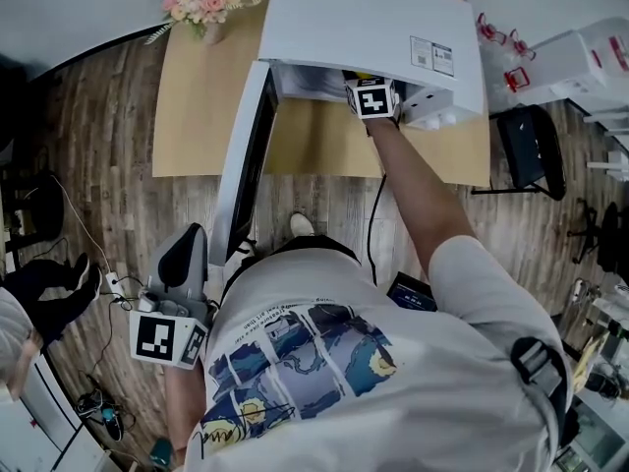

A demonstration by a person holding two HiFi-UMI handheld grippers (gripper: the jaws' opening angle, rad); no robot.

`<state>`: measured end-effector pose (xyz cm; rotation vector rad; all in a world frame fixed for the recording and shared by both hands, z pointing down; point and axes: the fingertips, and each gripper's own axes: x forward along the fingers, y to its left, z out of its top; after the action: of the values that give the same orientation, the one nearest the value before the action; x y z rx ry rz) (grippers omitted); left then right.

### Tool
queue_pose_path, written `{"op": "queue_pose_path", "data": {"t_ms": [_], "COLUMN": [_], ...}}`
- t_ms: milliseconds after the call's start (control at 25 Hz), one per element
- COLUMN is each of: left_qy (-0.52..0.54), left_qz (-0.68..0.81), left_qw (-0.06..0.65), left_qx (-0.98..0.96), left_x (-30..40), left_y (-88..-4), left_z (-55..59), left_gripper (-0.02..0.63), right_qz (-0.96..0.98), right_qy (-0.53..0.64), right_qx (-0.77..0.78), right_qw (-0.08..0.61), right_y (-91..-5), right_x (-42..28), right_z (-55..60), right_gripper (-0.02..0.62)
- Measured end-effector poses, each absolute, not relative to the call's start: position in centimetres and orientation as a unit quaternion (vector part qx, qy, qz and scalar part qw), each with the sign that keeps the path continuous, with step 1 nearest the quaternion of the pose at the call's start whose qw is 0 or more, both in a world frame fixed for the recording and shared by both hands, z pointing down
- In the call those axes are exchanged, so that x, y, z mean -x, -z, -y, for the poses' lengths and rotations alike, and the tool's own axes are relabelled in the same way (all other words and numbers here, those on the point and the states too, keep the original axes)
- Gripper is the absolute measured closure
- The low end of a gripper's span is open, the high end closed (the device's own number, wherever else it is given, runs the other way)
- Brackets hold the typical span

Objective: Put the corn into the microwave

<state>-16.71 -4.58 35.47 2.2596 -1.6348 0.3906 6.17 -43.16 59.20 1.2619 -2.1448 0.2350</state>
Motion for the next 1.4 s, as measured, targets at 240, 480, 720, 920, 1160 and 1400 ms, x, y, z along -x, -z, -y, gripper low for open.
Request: {"op": "queue_pose_path", "data": {"t_ms": [240, 480, 720, 920, 1160, 1400], "left_qy": [-0.141, -0.144, -0.148, -0.153, -0.154, -0.155], "left_qz": [0.575, 0.578, 0.577, 0.573, 0.561, 0.533], "left_qw": [0.164, 0.165, 0.169, 0.179, 0.185, 0.172], "left_qx": [-0.789, -0.786, -0.785, -0.785, -0.792, -0.814], "left_x": [16.2, 15.5, 14.4, 13.6, 12.5, 11.0], "left_y": [-35.6, -35.7, -35.8, -36.0, -36.7, -36.4], "left_z": [5.5, 5.8, 6.1, 6.1, 6.4, 7.0], "left_gripper": [0.597, 0.597, 0.597, 0.597, 0.597, 0.597], "right_qz": [0.817, 0.827, 0.833, 0.839, 0.847, 0.854], "right_qy": [-0.085, -0.096, -0.091, -0.096, -0.103, -0.107], "right_qx": [-0.476, -0.462, -0.453, -0.446, -0.438, -0.435], "right_qw": [0.314, 0.305, 0.304, 0.295, 0.284, 0.263], "right_y": [-59.6, -59.6, -59.7, -59.5, -58.7, -56.8], "right_x": [-6.3, -6.1, -6.2, -6.2, -6.0, -6.1], "right_z": [43.9, 43.9, 44.0, 43.7, 42.7, 40.6], "right_gripper": [0.344, 0.344, 0.344, 0.342, 0.331, 0.328]}}
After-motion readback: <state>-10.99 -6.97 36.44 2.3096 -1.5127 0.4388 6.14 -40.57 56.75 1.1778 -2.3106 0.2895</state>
